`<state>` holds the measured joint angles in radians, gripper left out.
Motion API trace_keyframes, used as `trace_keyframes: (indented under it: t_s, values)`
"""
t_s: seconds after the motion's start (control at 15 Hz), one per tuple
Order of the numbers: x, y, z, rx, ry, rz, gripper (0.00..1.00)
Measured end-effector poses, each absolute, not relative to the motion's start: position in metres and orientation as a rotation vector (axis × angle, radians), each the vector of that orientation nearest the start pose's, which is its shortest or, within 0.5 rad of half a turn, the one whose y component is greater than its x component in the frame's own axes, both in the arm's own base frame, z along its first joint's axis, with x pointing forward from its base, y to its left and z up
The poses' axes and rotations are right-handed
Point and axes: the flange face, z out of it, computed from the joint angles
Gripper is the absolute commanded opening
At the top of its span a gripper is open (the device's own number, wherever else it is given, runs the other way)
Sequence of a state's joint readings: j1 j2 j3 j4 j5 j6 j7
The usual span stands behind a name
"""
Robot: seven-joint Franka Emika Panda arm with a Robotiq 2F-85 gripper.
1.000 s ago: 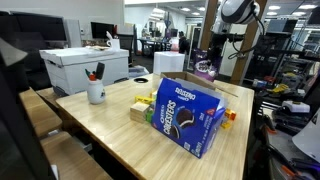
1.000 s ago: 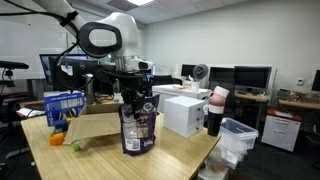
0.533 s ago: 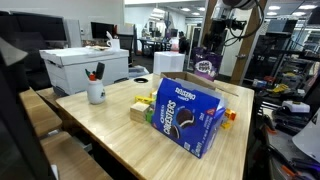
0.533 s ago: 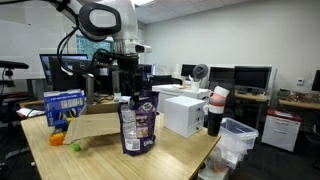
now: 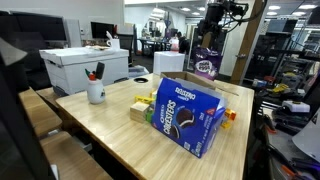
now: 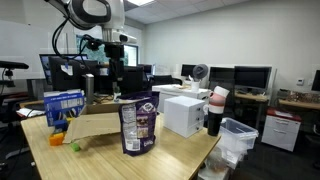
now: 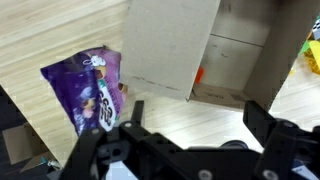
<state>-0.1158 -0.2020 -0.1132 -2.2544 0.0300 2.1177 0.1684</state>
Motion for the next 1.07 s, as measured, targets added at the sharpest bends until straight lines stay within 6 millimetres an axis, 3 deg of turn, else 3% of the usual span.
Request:
trace_keyframes:
  t_s: [0.13,0.6,0.67,0.87,1.07]
  values:
    - [0.483,-0.081,0.448,-3.017,0.653,-0.055,1.00]
    - [0.493,-0.035,0.420,-3.025,0.703,0.047,0.99]
    - [0.495,-0.029,0.410,-3.030,0.700,0.080,0.75]
    - [0.498,-0.019,0.389,-3.037,0.701,0.151,0.65]
    - [0.501,-0.019,0.371,-3.040,0.709,0.220,0.45]
